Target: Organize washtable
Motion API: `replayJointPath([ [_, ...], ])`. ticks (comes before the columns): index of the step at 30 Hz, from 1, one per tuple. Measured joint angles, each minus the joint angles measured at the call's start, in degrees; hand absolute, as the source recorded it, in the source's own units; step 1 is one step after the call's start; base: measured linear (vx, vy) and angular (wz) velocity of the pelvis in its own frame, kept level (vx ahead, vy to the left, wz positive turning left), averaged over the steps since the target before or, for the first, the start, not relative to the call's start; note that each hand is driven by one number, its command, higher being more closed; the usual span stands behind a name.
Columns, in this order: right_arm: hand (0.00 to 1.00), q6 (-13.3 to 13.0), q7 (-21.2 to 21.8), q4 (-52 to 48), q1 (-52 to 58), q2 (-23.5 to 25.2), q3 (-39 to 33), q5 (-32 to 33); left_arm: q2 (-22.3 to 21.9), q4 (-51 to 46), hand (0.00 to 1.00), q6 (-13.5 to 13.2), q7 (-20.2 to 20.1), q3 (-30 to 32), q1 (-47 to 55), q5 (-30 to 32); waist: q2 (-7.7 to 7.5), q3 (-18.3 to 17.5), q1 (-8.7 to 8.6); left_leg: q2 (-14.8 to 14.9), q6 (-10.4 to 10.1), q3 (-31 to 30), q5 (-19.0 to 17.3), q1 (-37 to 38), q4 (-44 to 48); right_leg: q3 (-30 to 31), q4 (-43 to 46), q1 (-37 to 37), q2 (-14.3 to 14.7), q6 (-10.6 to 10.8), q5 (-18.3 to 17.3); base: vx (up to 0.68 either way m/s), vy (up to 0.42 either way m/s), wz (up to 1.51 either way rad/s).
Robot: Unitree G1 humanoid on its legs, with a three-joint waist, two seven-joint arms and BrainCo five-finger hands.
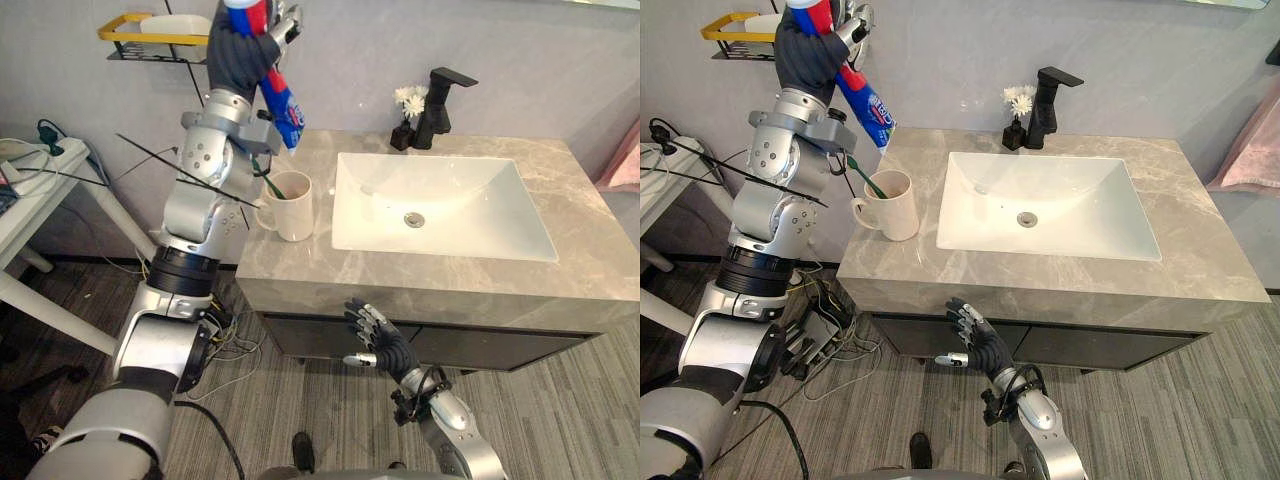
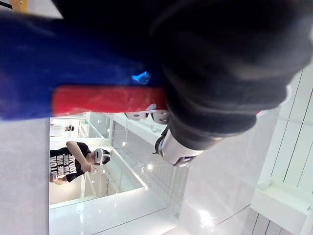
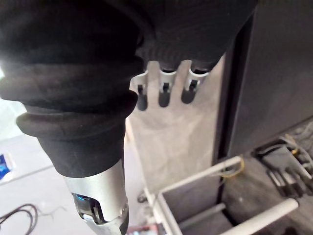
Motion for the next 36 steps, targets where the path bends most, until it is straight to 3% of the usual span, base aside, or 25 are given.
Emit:
replayJointPath([
  [20,0.0,0.0,-0.02,-0.14,-0.46,-0.14,0.02,-0.03,-2.47,3.67,1.0,0.31,0.21,0.04,2.29,1.78,-2.46,2.61,0.01,0.03,0.03,0.19,0.01,-1.15,0.02,0.1,0.09,-1.17,0.0,-0.01,0.08,0.0,0.0,0.0],
  [36,0.0,0.0,0.03,-2.49,-1.02,-0.89,-0.05,0.0,-4.03,3.66,1.0,0.42,0.28,2.0,4.27,2.38,-2.66,4.46,-0.4,0.05,0.05,0.42,-0.02,-1.5,0.03,0.24,0.21,-1.66,-0.03,-0.05,0.11,0.0,0.0,0.0],
])
